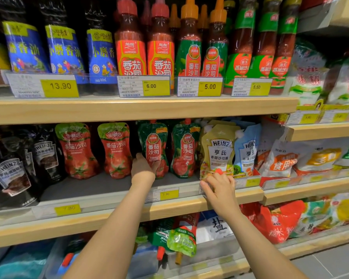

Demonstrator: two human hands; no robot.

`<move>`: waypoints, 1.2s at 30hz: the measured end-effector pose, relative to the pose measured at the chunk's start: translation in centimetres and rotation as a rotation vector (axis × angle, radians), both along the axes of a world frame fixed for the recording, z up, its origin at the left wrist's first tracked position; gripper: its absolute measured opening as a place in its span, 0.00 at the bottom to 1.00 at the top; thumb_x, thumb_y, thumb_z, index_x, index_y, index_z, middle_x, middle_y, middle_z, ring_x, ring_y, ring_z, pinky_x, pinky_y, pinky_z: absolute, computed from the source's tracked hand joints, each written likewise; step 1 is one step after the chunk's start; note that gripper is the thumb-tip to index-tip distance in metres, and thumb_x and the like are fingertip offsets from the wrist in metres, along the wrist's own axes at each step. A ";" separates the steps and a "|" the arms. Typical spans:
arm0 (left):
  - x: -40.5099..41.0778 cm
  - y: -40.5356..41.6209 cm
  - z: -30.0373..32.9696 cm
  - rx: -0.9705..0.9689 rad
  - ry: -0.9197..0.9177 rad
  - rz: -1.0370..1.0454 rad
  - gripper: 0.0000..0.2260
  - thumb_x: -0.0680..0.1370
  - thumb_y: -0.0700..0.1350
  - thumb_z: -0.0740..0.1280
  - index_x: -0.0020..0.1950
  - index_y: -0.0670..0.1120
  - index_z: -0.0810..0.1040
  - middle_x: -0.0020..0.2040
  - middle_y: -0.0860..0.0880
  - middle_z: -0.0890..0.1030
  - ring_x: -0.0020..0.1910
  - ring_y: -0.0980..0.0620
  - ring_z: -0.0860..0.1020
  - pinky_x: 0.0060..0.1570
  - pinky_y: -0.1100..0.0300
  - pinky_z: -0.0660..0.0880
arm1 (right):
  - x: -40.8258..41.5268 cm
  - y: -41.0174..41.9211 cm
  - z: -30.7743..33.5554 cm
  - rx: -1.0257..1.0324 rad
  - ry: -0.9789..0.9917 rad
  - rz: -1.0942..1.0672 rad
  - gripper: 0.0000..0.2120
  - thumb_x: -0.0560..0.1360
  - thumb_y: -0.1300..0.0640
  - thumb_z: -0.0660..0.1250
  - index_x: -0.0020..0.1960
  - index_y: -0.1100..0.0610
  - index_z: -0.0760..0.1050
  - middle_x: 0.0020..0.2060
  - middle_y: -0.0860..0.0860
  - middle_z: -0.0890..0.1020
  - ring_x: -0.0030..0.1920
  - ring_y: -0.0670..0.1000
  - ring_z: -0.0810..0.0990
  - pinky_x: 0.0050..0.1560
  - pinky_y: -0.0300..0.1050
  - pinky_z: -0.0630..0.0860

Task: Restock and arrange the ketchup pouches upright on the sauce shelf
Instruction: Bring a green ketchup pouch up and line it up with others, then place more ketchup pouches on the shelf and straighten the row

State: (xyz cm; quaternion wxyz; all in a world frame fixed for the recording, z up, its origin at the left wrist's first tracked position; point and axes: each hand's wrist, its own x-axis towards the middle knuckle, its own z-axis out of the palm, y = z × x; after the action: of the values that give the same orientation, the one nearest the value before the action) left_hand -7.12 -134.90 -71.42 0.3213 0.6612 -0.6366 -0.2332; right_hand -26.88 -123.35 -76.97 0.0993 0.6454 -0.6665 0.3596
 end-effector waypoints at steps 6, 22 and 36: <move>0.9 3.7 0.3 -0.131 -0.041 -0.005 0.31 0.73 0.55 0.68 0.67 0.38 0.62 0.61 0.37 0.72 0.59 0.38 0.72 0.53 0.47 0.74 | 0.6 1.6 1.9 -0.012 -0.186 0.144 0.11 0.74 0.50 0.65 0.53 0.54 0.75 0.48 0.48 0.77 0.53 0.48 0.71 0.57 0.45 0.64; 6.2 14.1 -17.3 -0.338 -0.635 -0.673 0.32 0.65 0.46 0.74 0.68 0.45 0.71 0.68 0.47 0.73 0.67 0.47 0.72 0.65 0.45 0.66 | 5.2 6.9 -11.7 0.443 0.100 0.260 0.37 0.67 0.52 0.72 0.72 0.48 0.59 0.74 0.50 0.59 0.73 0.52 0.56 0.72 0.44 0.54; 5.6 13.8 -18.5 -0.281 -0.527 -0.667 0.34 0.75 0.57 0.63 0.76 0.50 0.52 0.77 0.51 0.53 0.76 0.54 0.48 0.73 0.56 0.42 | 3.8 8.9 -10.0 0.269 0.026 0.334 0.19 0.73 0.68 0.66 0.62 0.56 0.75 0.67 0.51 0.73 0.71 0.52 0.64 0.70 0.44 0.61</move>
State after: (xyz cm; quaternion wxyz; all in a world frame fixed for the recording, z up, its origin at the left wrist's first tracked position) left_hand -1.52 -121.12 -89.91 0.1421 0.4067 -0.9005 -0.0590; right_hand -23.08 -114.44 -86.99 -0.0402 0.7590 -0.5909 0.2703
